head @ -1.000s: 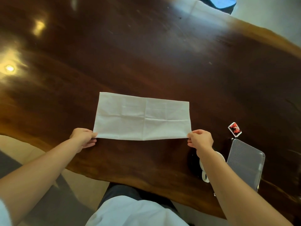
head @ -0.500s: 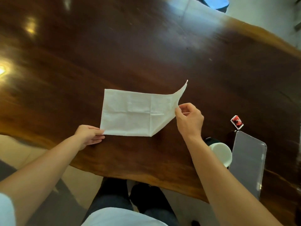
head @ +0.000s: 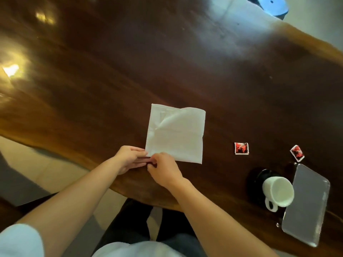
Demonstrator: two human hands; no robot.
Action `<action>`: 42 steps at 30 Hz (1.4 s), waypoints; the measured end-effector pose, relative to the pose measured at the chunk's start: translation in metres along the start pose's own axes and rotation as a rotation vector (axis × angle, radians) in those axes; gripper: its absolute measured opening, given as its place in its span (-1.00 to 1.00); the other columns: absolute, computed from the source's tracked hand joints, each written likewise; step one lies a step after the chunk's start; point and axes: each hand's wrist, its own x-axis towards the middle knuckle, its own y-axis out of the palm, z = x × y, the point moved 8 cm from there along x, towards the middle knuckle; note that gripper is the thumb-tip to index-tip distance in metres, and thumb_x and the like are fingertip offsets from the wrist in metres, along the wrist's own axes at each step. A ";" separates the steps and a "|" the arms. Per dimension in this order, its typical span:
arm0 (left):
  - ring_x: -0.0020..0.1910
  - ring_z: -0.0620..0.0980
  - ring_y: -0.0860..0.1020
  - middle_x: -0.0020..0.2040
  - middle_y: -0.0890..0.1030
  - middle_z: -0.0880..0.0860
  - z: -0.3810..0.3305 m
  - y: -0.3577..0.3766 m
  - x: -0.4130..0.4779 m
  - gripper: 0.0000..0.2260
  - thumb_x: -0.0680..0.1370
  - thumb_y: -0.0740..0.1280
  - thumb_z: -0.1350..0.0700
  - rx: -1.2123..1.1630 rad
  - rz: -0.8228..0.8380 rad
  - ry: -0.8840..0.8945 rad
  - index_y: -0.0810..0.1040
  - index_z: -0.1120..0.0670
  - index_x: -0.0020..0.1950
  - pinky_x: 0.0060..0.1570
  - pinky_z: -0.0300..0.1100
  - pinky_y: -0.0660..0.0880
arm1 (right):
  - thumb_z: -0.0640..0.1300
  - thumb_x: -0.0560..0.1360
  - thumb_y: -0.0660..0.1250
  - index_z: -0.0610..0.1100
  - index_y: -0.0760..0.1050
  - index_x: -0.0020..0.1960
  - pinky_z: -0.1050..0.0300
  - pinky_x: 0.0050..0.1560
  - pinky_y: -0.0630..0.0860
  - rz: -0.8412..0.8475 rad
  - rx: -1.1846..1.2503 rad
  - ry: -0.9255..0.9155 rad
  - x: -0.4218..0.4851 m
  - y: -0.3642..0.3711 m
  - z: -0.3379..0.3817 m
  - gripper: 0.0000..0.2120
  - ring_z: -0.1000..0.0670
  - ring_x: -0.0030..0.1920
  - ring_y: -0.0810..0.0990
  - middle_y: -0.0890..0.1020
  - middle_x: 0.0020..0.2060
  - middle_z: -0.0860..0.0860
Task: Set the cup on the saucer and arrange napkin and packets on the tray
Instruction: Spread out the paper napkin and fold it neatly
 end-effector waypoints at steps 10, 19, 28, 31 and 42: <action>-0.33 -0.04 0.60 -0.34 0.60 -0.05 -0.042 -0.002 -0.024 -0.77 0.53 0.43 -0.07 0.671 -0.537 0.536 0.56 -0.01 -0.27 -0.42 -0.25 0.40 | -0.16 0.58 0.28 -0.09 0.56 0.27 0.10 0.11 0.57 -0.048 -0.020 0.146 -0.025 -0.021 -0.066 -0.72 -0.02 0.07 0.60 0.63 0.11 -0.01; 0.02 0.04 0.63 0.00 0.60 -0.09 -0.039 0.036 0.009 -0.57 0.44 0.53 -0.11 0.625 -0.405 0.380 0.60 0.04 0.23 0.06 -0.05 0.62 | -0.14 0.59 0.33 -0.10 0.37 0.48 0.04 0.27 0.48 -0.174 0.037 0.244 -0.009 -0.038 -0.112 -0.53 -0.06 0.27 0.49 0.43 0.35 -0.02; -0.06 -0.02 0.67 -0.04 0.71 -0.05 -0.042 0.052 0.003 -0.95 0.51 0.48 0.04 0.287 -0.178 0.343 0.66 -0.04 -0.06 0.00 -0.06 0.63 | -0.09 0.50 0.43 -0.03 0.32 0.36 0.06 -0.08 0.57 -0.291 -0.054 0.263 -0.015 -0.045 -0.114 -0.51 -0.07 0.09 0.45 0.42 0.23 -0.05; -0.04 -0.03 0.70 0.02 0.71 -0.02 -0.035 0.043 0.002 -0.92 0.56 0.44 0.12 0.136 -0.067 0.259 0.65 0.00 0.04 -0.02 -0.06 0.65 | -0.05 0.49 0.44 -0.02 0.24 0.38 0.01 -0.07 0.60 -0.346 -0.206 0.275 -0.016 -0.051 -0.110 -0.44 -0.10 0.10 0.41 0.38 0.23 -0.08; -0.11 0.09 0.74 0.04 0.70 0.10 -0.008 0.012 -0.005 -0.83 0.51 0.49 0.18 0.191 -0.026 0.122 0.60 0.08 0.07 -0.26 -0.15 0.66 | -0.34 0.59 0.20 -0.19 0.41 0.13 0.00 -0.19 0.53 -0.370 -0.163 0.255 -0.005 -0.061 -0.131 -0.85 -0.10 -0.15 0.49 0.46 0.02 -0.11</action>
